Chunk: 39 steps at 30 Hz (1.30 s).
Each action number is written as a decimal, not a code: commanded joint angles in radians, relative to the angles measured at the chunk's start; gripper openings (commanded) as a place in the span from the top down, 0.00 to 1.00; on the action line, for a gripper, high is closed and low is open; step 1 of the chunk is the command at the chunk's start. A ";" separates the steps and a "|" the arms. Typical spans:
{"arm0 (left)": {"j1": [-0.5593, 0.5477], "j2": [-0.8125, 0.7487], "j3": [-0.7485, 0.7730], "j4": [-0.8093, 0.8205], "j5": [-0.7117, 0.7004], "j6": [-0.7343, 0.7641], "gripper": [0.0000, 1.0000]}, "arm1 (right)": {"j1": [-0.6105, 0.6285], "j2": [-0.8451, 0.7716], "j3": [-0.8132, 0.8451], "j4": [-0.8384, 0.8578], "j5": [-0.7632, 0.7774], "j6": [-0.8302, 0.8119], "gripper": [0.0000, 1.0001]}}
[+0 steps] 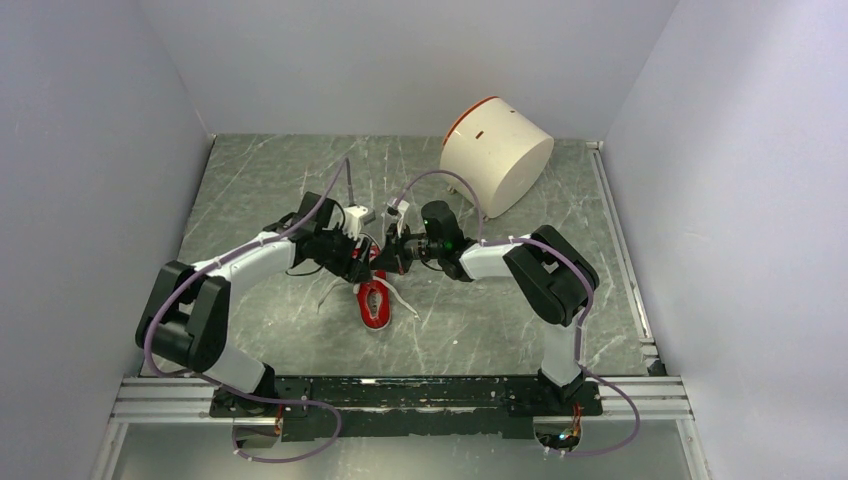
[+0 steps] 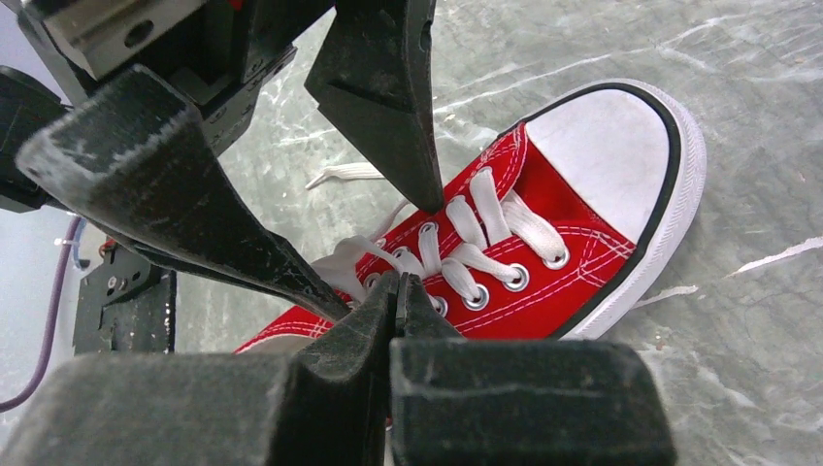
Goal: Tie the shoes
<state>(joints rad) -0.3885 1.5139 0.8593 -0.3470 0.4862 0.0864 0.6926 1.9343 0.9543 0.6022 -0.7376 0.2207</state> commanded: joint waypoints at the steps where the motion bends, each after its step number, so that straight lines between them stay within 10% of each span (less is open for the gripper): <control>1: -0.026 0.020 -0.017 0.058 -0.027 0.002 0.36 | -0.009 0.010 -0.006 0.047 -0.011 0.015 1.00; 18: -0.027 -0.050 -0.074 0.179 -0.027 -0.071 0.78 | -0.010 -0.006 -0.048 0.052 -0.008 0.030 1.00; 39: -0.024 -0.038 -0.139 0.276 0.035 -0.137 0.95 | 0.016 -0.034 -0.118 0.302 0.017 0.320 1.00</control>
<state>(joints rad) -0.4122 1.4734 0.7517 -0.1307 0.4873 -0.0349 0.6968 1.9339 0.8391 0.7948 -0.7147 0.4461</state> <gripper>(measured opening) 0.059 0.009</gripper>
